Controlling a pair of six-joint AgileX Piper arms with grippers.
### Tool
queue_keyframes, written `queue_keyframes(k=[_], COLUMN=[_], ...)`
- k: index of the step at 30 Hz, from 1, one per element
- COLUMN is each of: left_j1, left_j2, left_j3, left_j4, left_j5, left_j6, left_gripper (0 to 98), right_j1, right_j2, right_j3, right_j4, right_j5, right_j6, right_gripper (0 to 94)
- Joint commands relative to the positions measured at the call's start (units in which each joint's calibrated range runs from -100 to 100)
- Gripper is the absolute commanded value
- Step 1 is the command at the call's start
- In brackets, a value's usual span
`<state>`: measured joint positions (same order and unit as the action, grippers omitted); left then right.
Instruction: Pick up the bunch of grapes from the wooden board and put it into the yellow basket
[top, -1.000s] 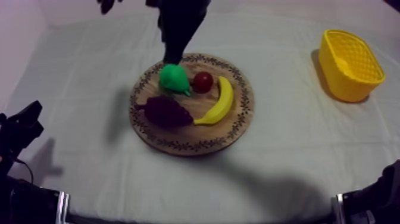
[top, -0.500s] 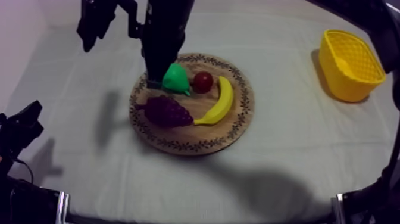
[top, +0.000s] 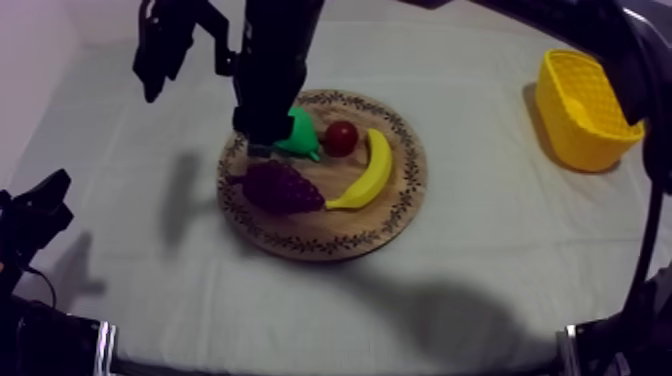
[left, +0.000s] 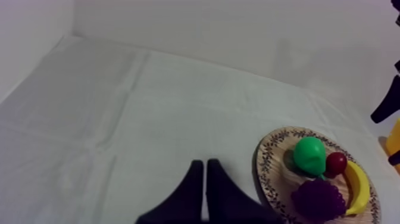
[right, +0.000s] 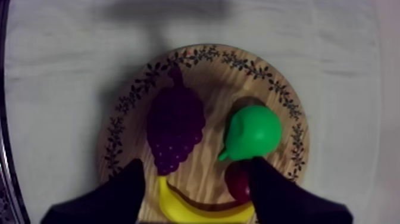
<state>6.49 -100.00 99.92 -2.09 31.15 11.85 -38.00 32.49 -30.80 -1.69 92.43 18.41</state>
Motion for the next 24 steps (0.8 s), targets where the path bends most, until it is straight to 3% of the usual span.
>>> queue_keyframes(k=[1,8,24], left_j1=[-0.01,-0.01,-0.01], left_j2=[0.0,0.0,0.0], left_j3=[-0.04,-0.04,-0.04], left_j4=[-0.04,-0.04,-0.04], left_j5=[-0.03,-0.03,-0.03], left_j6=[-0.01,-0.01,-0.01], left_gripper=[0.1,0.1,0.1], right_j1=[0.14,0.19,0.53], right_j2=[0.13,0.99,7.87], right_j3=[0.29,1.96,2.98], right_j4=[-0.22,-0.1,-0.85], right_j5=[-0.78,-1.93,-3.93], right_j6=[0.27,0.92,1.16], right_gripper=[58.6,68.0,69.0])
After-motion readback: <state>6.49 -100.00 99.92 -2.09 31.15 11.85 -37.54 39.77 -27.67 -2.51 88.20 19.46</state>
